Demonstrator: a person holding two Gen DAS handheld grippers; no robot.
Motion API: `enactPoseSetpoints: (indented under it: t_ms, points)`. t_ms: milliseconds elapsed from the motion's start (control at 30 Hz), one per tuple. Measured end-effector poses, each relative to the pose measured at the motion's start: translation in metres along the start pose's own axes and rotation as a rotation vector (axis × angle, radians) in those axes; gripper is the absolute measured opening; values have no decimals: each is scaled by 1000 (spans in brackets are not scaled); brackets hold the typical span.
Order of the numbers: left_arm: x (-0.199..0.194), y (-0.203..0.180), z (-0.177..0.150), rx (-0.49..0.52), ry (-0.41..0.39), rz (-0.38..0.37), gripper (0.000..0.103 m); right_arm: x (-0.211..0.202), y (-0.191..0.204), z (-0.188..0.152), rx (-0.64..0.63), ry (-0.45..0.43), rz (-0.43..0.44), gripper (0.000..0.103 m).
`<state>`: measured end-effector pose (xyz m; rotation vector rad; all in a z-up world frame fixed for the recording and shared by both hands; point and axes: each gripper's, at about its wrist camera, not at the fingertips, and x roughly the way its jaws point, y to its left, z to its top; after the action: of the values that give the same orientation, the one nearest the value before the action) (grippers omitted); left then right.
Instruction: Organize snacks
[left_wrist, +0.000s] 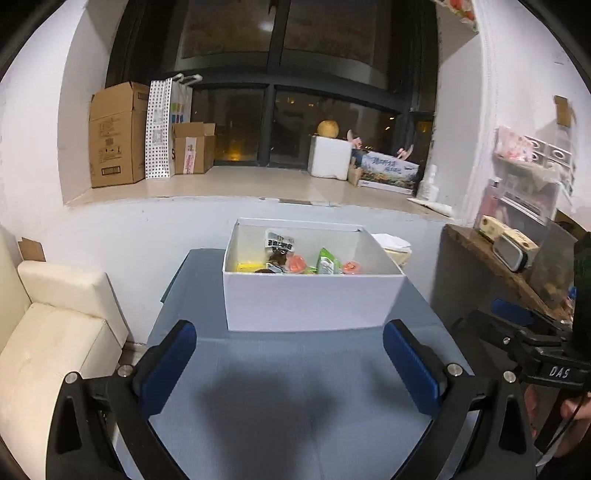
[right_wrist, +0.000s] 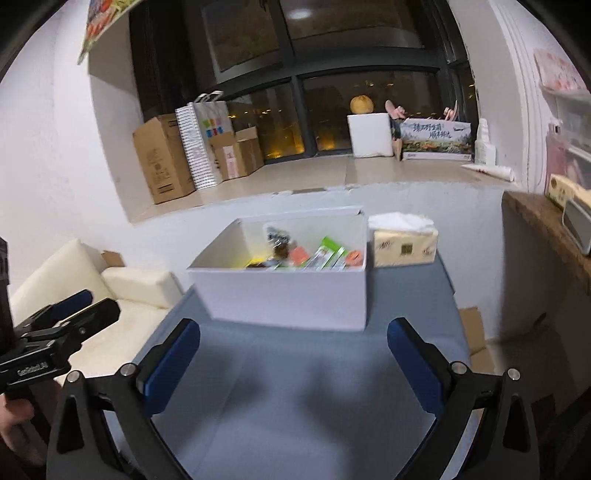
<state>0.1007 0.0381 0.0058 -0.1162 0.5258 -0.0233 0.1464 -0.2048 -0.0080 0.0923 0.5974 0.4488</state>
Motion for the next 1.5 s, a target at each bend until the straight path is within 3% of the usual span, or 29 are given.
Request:
enactPoseSetpoints:
  t_ms: [200,433,1500]
  points:
    - [-34,-5,-26,9,-2,52,103,-37,14,-26,-2,-11,54,103]
    - [-50,-8,-33,-1,-10,119,103,-55,31,-34,-60,-32,28,103]
    - [-53,-21,-33,37,23,54,103,-68,32,-39,-80,-47,0,103]
